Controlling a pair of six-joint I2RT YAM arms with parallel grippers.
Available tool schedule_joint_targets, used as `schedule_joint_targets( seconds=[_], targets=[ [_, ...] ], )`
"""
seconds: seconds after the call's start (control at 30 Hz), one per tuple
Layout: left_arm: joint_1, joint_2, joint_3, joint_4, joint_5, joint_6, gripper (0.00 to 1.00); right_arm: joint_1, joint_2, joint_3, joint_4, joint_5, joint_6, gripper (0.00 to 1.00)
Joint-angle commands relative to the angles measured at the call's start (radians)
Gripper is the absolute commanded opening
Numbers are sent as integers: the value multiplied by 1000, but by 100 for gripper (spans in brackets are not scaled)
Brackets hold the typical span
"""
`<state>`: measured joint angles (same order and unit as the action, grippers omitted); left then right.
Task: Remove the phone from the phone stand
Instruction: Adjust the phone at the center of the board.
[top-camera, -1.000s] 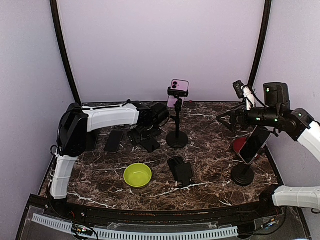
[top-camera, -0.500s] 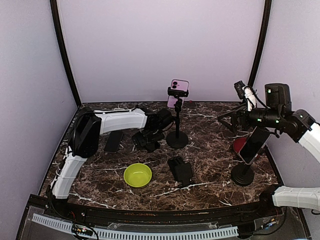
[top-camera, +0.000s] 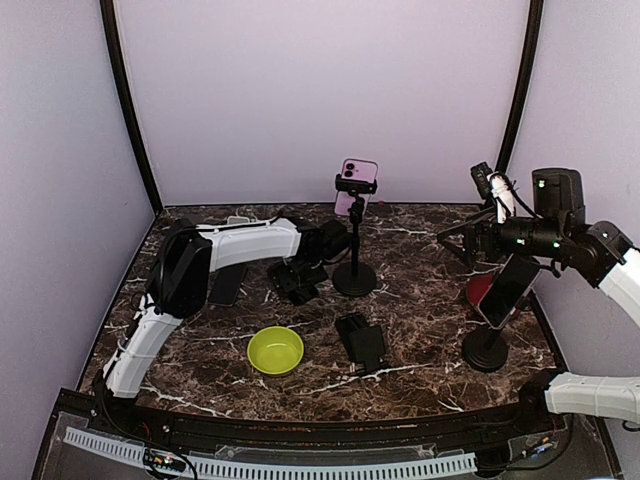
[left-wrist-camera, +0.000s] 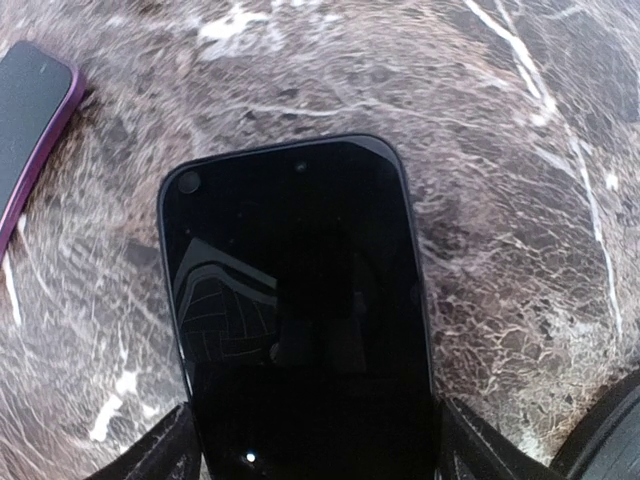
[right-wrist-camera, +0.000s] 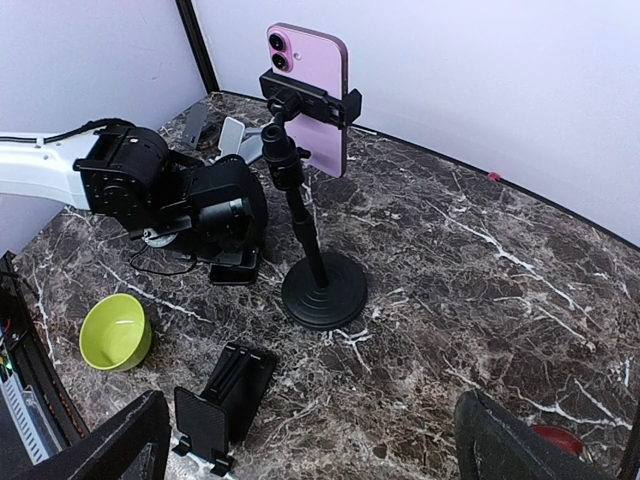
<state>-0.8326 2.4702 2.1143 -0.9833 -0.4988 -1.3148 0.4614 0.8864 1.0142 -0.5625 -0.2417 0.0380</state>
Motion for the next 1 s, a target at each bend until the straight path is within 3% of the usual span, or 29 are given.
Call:
schedule_joint_targets(
  seconds=[0.0, 0.13, 0.63, 0.97],
  targets=[
    [15, -21, -27, -32, 38, 161, 79, -6, -10, -6, 23, 3, -7, 99],
    [16, -88, -150, 55, 79, 284, 73, -6, -7, -4, 23, 0, -7, 99],
    [39, -327, -634, 418, 259, 714, 70, -6, 4, 11, 16, -2, -7, 99],
    [62, -372, -724, 484, 255, 828, 72, -5, 15, 26, 16, -11, -1, 99]
  ],
)
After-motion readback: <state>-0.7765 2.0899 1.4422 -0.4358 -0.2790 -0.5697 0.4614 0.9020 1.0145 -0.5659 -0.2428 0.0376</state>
